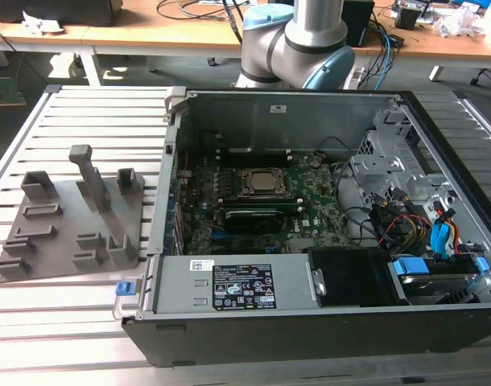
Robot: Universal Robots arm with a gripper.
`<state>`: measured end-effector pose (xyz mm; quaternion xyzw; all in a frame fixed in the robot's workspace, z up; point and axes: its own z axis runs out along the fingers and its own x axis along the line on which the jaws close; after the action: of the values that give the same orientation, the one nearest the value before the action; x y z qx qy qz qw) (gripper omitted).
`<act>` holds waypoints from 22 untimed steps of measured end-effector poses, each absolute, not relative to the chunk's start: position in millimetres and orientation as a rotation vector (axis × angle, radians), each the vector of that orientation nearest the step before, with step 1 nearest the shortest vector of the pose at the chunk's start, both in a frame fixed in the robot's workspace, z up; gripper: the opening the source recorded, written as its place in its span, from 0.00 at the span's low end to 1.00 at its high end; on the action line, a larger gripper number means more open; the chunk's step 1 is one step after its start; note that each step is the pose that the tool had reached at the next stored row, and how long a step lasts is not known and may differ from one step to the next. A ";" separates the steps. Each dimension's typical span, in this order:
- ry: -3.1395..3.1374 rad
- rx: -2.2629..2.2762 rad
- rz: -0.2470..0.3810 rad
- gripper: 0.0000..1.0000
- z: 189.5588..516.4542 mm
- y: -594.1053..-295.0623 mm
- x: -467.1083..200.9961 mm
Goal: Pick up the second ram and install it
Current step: 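Pick up the second ram and move it above second insertion slot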
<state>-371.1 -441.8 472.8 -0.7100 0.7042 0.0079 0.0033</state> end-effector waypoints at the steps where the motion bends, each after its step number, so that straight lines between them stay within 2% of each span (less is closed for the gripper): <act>1: 2.208 -2.226 0.025 0.14 472.3 -441.8 -363.3; 8: 2.208 -2.226 0.024 0.14 470.2 -441.8 -311.1; 22: 2.208 -2.227 0.024 0.14 469.3 -441.8 -265.1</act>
<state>-265.1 -441.8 469.3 -0.7100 0.7042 0.0075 0.0027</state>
